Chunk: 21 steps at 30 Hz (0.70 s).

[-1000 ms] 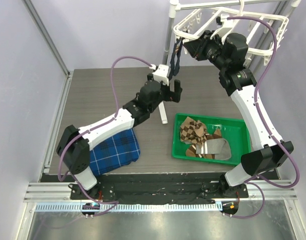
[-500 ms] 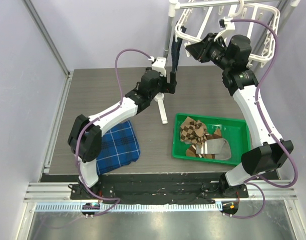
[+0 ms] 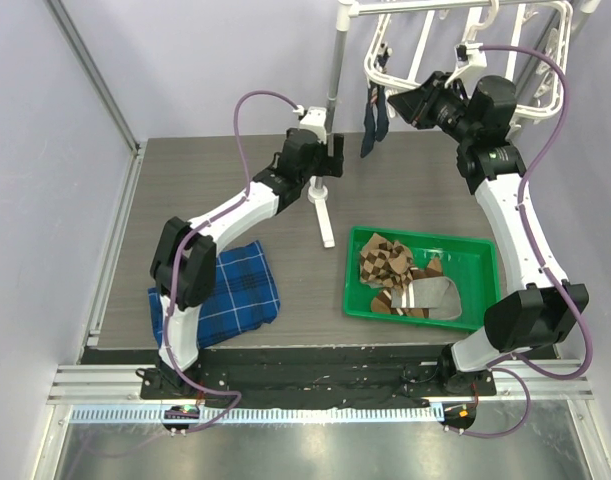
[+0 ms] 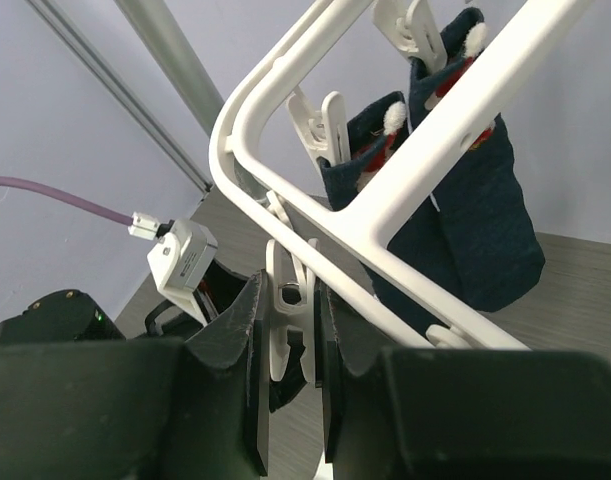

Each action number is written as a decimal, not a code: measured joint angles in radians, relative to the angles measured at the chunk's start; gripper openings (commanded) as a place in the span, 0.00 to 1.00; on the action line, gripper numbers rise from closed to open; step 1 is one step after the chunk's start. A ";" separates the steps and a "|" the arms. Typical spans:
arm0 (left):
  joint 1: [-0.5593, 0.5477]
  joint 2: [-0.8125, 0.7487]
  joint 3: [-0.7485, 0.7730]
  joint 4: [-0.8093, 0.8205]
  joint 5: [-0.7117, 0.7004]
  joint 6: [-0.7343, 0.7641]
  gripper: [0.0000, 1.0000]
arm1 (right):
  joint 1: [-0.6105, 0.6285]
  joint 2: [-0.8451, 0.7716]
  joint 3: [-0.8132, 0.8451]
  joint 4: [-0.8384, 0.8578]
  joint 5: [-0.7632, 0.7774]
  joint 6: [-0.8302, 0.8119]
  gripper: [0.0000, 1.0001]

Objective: Remove the socks clipped to the hanger

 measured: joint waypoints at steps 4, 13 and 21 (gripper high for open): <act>0.019 0.023 0.034 -0.005 -0.008 0.000 0.85 | -0.002 -0.001 -0.002 0.015 -0.019 0.004 0.01; 0.061 0.097 0.139 -0.032 -0.015 0.000 0.83 | -0.005 -0.001 -0.002 0.037 -0.049 0.012 0.01; 0.073 0.111 0.169 -0.060 0.002 -0.003 0.83 | -0.060 -0.038 -0.024 0.021 -0.092 0.018 0.04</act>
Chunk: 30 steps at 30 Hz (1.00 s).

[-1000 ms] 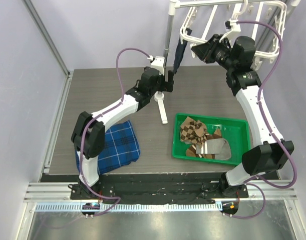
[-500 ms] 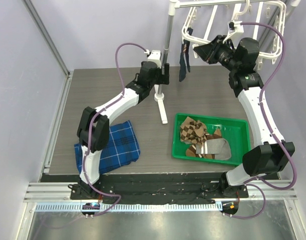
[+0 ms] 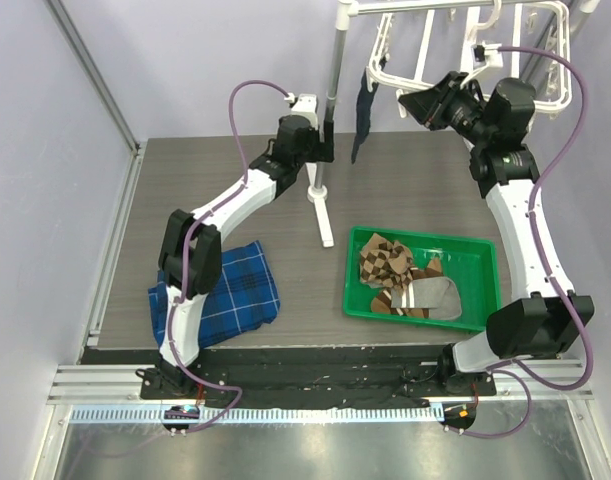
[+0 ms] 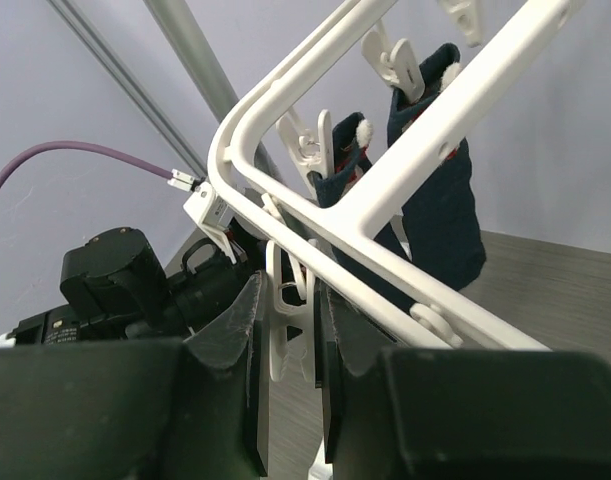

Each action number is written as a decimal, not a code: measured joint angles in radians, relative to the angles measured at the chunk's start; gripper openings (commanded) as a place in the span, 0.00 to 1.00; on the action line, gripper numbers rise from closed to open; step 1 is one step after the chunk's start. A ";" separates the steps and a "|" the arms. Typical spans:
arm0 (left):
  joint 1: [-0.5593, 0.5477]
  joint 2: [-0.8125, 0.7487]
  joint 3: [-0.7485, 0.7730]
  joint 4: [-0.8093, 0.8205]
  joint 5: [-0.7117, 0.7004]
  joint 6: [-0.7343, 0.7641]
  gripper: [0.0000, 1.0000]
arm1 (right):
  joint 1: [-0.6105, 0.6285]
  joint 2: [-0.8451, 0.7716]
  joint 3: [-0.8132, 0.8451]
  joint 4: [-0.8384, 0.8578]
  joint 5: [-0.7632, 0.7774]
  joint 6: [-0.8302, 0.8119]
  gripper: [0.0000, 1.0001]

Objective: Remove the socks clipped to the hanger

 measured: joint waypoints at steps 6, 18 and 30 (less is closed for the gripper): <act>0.018 0.006 0.021 -0.023 0.010 -0.004 0.83 | -0.055 -0.047 -0.026 -0.002 -0.034 0.007 0.06; 0.031 0.010 0.041 -0.045 0.020 -0.004 0.83 | -0.135 -0.145 -0.103 -0.039 0.009 0.006 0.18; 0.049 0.010 0.042 -0.047 0.021 -0.008 0.84 | -0.166 -0.223 -0.130 -0.081 0.231 -0.047 0.36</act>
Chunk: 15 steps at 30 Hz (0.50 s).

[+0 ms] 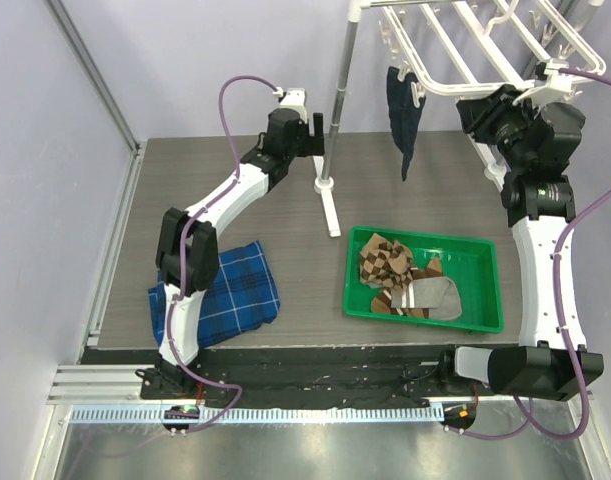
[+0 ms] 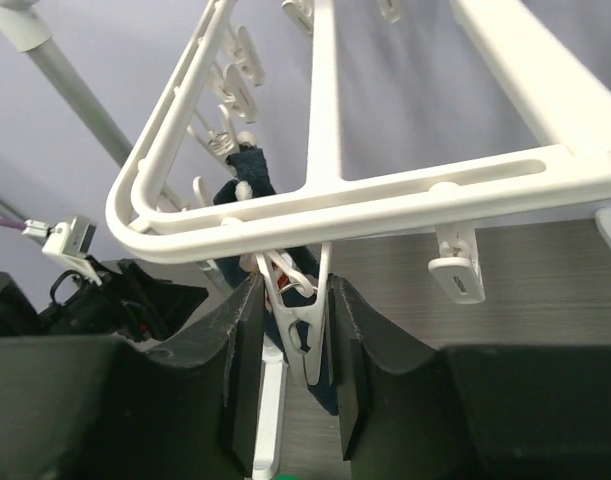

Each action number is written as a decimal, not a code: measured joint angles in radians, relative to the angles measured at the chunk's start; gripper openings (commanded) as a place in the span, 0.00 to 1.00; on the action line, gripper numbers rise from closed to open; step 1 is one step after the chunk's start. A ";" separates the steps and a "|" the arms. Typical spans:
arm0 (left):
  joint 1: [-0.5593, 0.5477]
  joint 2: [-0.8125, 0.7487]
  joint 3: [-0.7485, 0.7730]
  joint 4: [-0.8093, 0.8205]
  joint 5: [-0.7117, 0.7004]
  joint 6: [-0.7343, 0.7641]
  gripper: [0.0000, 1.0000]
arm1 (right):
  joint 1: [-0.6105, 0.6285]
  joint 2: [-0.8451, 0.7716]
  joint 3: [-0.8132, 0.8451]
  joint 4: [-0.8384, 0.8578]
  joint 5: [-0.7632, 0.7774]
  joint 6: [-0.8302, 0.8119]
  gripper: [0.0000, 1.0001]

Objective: Remove the socks clipped to the hanger

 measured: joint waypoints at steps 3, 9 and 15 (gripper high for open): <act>0.000 -0.001 0.000 0.000 0.002 -0.010 0.85 | -0.002 -0.002 0.000 -0.009 0.040 -0.007 0.40; 0.001 -0.004 0.000 -0.017 0.011 -0.013 0.85 | -0.007 -0.002 0.000 -0.038 0.087 -0.008 0.43; 0.000 -0.043 -0.019 -0.036 0.037 -0.021 0.86 | -0.008 -0.008 0.000 -0.054 0.105 -0.012 0.44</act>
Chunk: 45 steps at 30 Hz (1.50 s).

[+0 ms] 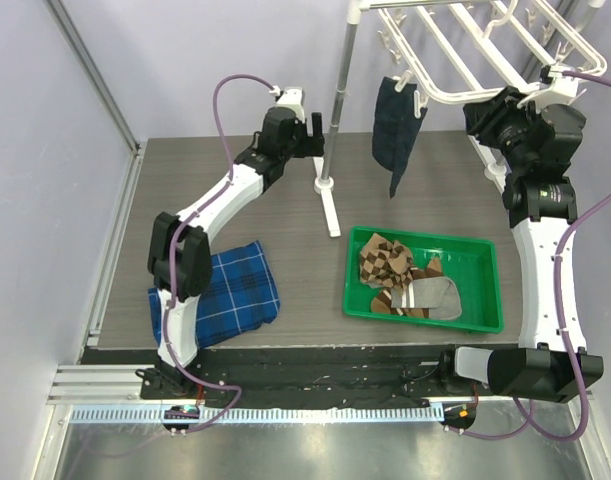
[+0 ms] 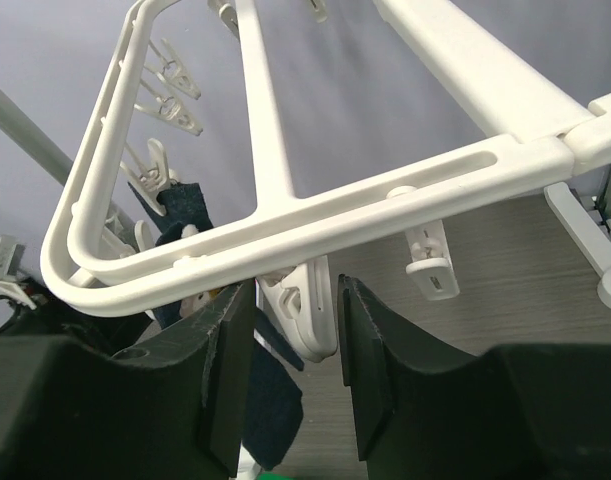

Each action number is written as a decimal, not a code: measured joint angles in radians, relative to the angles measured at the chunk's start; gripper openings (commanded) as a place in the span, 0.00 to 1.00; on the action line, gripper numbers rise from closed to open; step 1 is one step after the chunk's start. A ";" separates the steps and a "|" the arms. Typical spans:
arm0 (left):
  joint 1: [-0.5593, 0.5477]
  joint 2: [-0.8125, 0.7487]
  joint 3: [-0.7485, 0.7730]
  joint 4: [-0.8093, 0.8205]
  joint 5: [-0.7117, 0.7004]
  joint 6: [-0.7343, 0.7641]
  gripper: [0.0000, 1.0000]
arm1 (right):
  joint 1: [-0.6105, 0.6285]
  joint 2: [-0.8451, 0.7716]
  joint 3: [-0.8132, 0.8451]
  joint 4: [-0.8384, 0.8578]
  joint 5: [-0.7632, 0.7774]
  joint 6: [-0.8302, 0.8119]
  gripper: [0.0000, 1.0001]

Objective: Remove the socks clipped to the hanger

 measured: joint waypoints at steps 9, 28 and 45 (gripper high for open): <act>-0.027 -0.283 -0.214 0.089 0.099 -0.030 0.90 | -0.001 -0.003 0.000 -0.025 0.011 -0.006 0.45; -0.368 -0.130 -0.155 0.240 0.102 0.030 0.98 | -0.001 -0.003 0.005 -0.038 0.020 -0.010 0.46; -0.379 0.103 0.111 0.241 -0.023 0.032 0.03 | -0.005 -0.003 0.008 -0.054 -0.004 -0.010 0.50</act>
